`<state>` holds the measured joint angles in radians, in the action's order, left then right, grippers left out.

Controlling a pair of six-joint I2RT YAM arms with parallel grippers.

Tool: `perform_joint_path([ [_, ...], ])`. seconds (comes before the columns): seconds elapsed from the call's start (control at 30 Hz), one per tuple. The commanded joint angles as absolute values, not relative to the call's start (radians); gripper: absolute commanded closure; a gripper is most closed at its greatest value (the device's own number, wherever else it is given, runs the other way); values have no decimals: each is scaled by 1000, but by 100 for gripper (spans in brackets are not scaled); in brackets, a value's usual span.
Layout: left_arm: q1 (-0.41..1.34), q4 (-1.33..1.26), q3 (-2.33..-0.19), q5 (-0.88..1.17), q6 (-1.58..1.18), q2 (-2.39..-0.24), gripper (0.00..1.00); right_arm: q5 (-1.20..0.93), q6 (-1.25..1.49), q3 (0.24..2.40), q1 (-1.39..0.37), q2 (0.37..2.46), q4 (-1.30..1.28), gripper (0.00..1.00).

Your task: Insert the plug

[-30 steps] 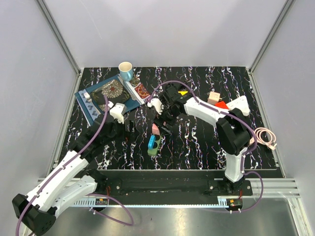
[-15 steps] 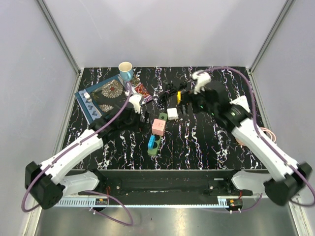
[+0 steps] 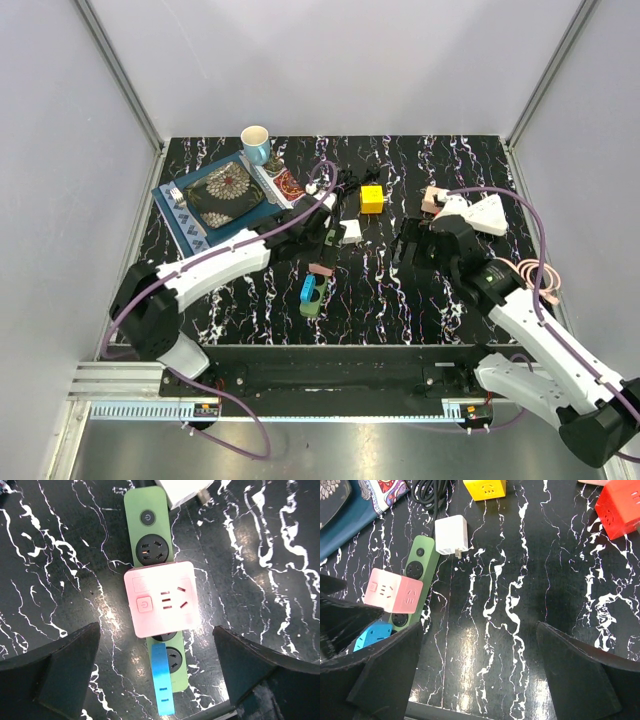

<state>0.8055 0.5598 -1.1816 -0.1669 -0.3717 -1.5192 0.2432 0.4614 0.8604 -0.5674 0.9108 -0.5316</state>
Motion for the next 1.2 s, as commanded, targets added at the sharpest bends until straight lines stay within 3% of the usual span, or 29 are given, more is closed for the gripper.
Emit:
perform_joint_path([
  [0.0,816,572,-1249,-204,-402,-1589,1,273,514,844,-561,865,-515,0],
  [0.33,821,571,-1266,-181,-437,-1721,2,242,469,830,-555,893,-503,0],
  [0.57,827,561,-1264,-140,-451,-1764,17,198,443,807,-548,887,-476,0],
  [0.83,824,586,-1241,-124,-342,-1758,43,153,459,766,-546,874,-443,0],
  [1.17,669,644,-1224,-84,-57,-1752,49,163,440,793,-545,926,-439,0],
])
